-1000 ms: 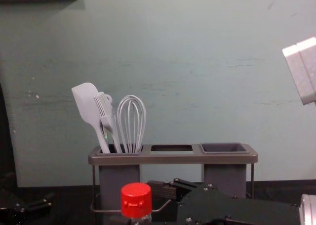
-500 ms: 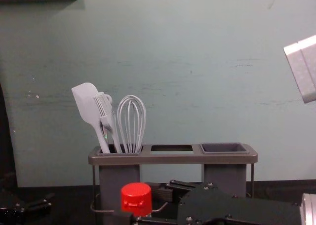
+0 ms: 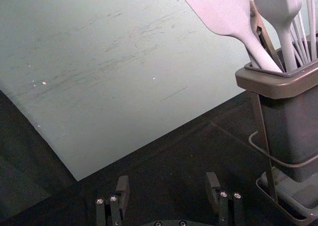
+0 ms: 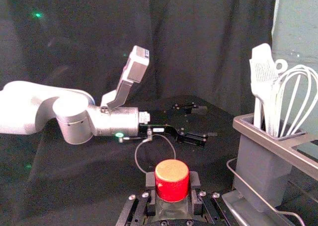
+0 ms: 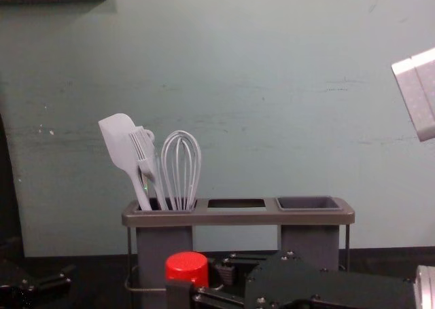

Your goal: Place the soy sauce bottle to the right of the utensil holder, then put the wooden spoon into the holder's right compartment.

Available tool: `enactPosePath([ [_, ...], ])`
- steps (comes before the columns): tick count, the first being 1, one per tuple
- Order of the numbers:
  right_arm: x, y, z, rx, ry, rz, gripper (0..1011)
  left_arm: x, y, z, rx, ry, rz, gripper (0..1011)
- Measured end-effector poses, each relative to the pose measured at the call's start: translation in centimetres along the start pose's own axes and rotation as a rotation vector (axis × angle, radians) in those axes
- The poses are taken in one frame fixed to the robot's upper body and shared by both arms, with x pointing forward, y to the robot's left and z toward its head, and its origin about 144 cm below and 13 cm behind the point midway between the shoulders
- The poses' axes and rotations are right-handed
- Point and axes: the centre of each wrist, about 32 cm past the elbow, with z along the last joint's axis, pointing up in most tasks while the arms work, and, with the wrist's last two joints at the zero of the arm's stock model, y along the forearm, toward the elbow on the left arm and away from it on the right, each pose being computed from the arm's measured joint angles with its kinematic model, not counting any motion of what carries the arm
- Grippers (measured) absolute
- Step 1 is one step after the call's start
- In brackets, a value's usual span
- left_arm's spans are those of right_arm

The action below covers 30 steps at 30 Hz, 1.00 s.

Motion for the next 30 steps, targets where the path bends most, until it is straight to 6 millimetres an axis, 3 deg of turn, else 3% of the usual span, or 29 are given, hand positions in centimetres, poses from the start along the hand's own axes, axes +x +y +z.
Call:
enactPosePath([
  [16,-0.2,-0.7,0.6,0.015,-0.026,0.000,385,0.0,0.0,0.0,0.000,0.000,0.000,1005],
  [22,-0.7,-2.1,2.0,0.042,-0.063,-0.014,385,0.0,0.0,0.0,0.000,0.000,0.000,1005],
  [30,-1.2,-5.3,3.8,0.070,-0.053,-0.047,385,0.0,0.0,0.0,0.000,0.000,0.000,1005],
])
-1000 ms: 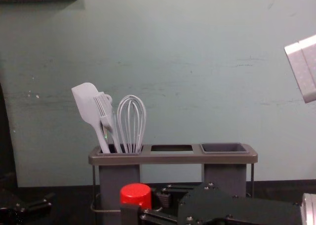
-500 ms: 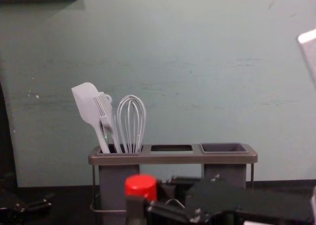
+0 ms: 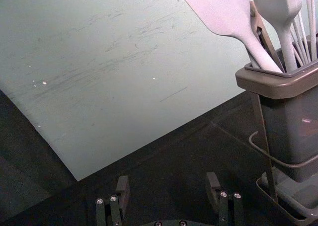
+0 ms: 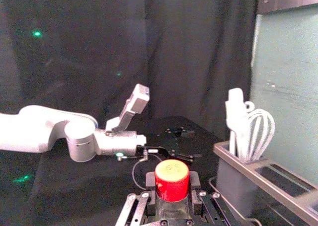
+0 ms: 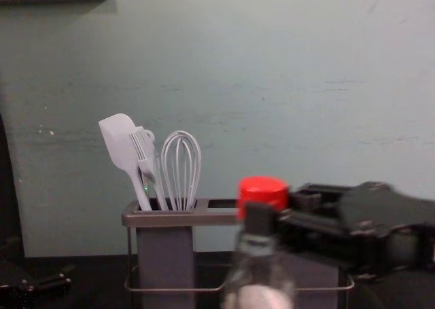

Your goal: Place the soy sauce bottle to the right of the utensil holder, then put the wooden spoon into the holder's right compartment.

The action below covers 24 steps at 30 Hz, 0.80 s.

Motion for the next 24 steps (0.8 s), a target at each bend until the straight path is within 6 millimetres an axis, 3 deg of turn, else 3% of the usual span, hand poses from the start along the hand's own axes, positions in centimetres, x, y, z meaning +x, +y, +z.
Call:
enactPosePath([
  [15,1.5,-8.6,1.2,0.002,-0.011,-0.146,385,0.0,0.0,0.0,0.000,0.000,0.000,1005],
  [24,2.4,-11.7,0.9,-0.022,-0.032,-0.257,385,0.0,0.0,0.0,0.000,0.000,0.000,1005],
])
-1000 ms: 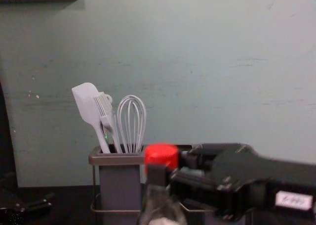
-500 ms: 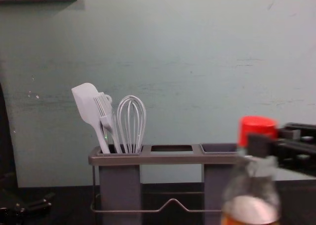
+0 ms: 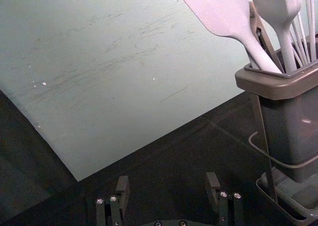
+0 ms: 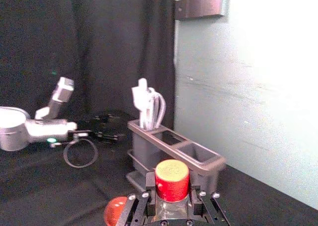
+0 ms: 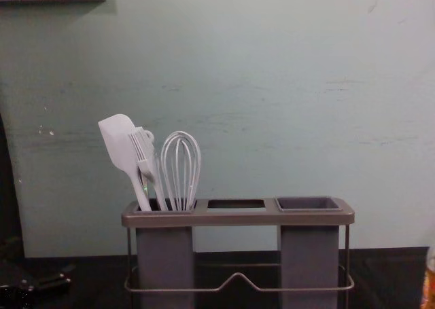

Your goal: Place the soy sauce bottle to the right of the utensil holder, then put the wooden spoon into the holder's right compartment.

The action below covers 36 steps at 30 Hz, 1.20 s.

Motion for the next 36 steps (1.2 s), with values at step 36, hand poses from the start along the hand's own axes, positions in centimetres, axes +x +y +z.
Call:
enactPosePath([
  [36,5.3,5.8,-3.8,-0.049,0.045,-0.178,385,0.0,0.0,0.0,0.000,0.000,0.000,1005],
])
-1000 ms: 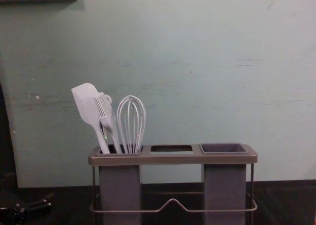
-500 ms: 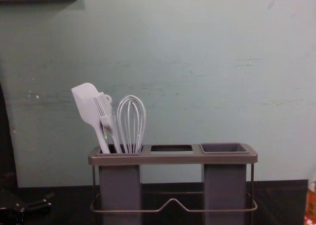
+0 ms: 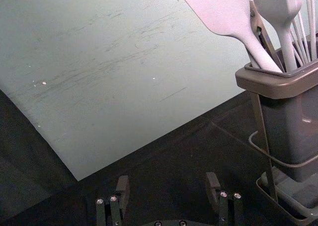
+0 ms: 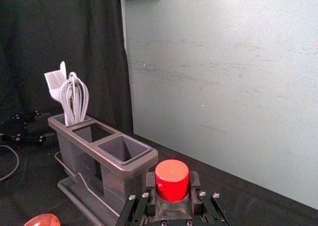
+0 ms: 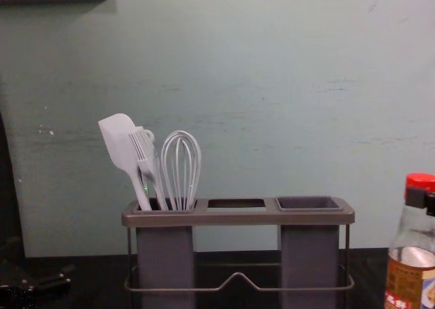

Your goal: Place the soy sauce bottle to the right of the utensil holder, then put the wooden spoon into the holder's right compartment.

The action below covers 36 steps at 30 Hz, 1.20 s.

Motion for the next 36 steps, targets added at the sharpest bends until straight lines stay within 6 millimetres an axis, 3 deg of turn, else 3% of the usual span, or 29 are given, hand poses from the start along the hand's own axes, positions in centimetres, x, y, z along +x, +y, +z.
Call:
enactPosePath([
  [15,0.4,2.4,-0.6,-0.009,0.003,0.002,385,0.0,0.0,0.0,0.000,0.000,0.000,1005],
  [36,0.8,3.0,-2.1,-0.021,0.002,-0.012,385,0.0,0.0,0.0,0.000,0.000,0.000,1005],
])
